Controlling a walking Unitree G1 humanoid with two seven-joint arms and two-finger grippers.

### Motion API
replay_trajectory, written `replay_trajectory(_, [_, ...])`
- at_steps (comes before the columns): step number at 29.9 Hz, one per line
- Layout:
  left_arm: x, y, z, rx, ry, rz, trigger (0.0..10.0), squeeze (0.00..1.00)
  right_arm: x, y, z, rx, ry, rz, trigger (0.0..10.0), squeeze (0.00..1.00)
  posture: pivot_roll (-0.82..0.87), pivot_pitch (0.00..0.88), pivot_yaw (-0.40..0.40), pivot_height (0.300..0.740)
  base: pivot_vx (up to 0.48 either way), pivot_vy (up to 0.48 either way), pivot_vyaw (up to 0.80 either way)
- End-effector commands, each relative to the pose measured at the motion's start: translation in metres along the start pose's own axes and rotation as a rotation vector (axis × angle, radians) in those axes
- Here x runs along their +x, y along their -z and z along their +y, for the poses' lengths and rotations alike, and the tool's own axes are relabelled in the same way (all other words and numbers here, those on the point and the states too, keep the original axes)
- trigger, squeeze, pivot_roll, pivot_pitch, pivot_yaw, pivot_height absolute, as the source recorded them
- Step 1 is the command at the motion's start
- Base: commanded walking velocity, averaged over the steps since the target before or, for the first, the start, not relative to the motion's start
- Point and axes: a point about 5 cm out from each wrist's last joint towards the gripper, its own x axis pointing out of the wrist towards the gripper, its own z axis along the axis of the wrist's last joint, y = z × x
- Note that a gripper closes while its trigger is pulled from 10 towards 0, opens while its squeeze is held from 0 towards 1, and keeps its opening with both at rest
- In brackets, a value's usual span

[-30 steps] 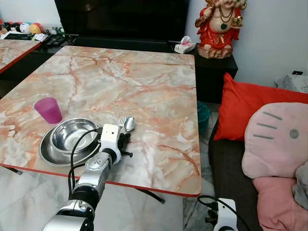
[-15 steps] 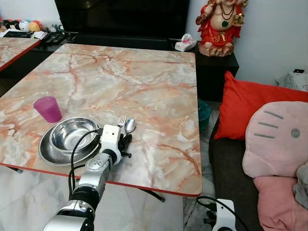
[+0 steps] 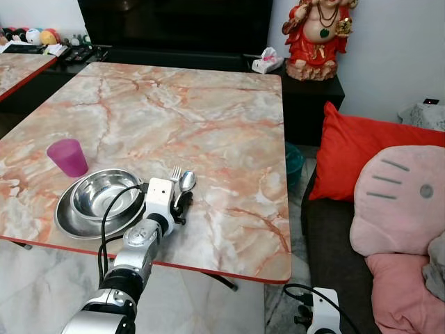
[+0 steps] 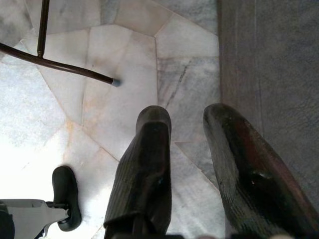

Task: Setting the table

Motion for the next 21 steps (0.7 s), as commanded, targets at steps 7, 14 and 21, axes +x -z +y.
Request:
replay_trajectory(7, [-0.003,-0.034,0.0,0.025,0.029,-0.196,10.0,0.0,0.0,0.001,0.002,0.006,-0.001,-0.002,10.0,0.0,0.07,0.017,-0.006,0.74,0.0,0.0,0.0])
replay_trajectory(14, [-0.026,-0.034,0.002,0.157,-0.056,-0.341,10.0,0.0,0.0,0.001,0.002,0.007,0.001,-0.004,10.0,0.0,0.06,0.012,-0.003,0.74,0.0,0.0,0.0])
replay_trajectory(21, [-0.047,-0.033,0.013,0.254,-0.21,-0.392,10.0,0.0,-0.001,0.001,0.001,0.007,0.006,-0.01,10.0,0.0,0.06,0.003,0.0,0.74,0.0,0.0,0.0])
